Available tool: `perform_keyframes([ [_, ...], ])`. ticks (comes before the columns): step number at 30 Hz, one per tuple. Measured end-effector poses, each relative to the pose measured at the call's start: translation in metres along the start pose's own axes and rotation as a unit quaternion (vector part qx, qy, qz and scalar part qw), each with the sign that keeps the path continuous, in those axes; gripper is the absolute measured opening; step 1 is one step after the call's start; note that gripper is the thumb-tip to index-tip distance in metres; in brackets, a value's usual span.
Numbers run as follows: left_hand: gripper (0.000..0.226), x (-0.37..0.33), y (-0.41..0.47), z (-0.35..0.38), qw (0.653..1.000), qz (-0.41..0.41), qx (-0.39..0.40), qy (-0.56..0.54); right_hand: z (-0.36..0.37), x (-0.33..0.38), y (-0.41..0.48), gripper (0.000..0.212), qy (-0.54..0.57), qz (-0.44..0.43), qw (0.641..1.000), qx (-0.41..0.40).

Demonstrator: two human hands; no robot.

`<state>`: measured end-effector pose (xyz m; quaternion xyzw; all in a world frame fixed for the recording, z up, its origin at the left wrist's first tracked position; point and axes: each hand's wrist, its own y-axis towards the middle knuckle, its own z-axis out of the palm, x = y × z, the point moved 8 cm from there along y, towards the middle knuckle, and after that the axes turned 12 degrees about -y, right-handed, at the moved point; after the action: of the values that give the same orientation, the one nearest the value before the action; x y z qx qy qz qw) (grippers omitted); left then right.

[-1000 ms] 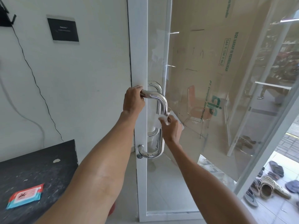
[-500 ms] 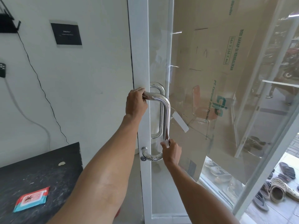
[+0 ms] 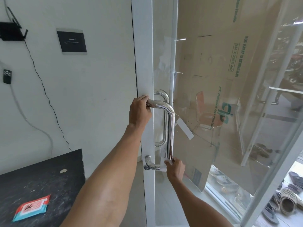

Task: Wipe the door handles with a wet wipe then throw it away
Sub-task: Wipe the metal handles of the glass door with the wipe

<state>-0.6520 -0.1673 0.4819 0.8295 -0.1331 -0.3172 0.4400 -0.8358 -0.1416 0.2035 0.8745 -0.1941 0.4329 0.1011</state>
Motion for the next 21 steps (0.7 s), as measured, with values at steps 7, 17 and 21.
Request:
perform_keyframes([
  [7,0.019,-0.005,0.001,-0.002,1.000,0.000,0.011,-0.005,-0.051,0.065,0.000,0.020,0.062,-0.115,0.989,-0.065],
  [17,0.018,-0.005,0.002,-0.002,1.000,-0.001,0.026,-0.006,-0.135,0.187,0.000,0.016,0.084,-0.256,0.949,-0.161],
  [21,0.016,-0.003,0.005,-0.002,0.999,-0.005,0.040,-0.006,-0.138,0.201,-0.002,0.019,0.032,-0.303,0.938,-0.165],
])
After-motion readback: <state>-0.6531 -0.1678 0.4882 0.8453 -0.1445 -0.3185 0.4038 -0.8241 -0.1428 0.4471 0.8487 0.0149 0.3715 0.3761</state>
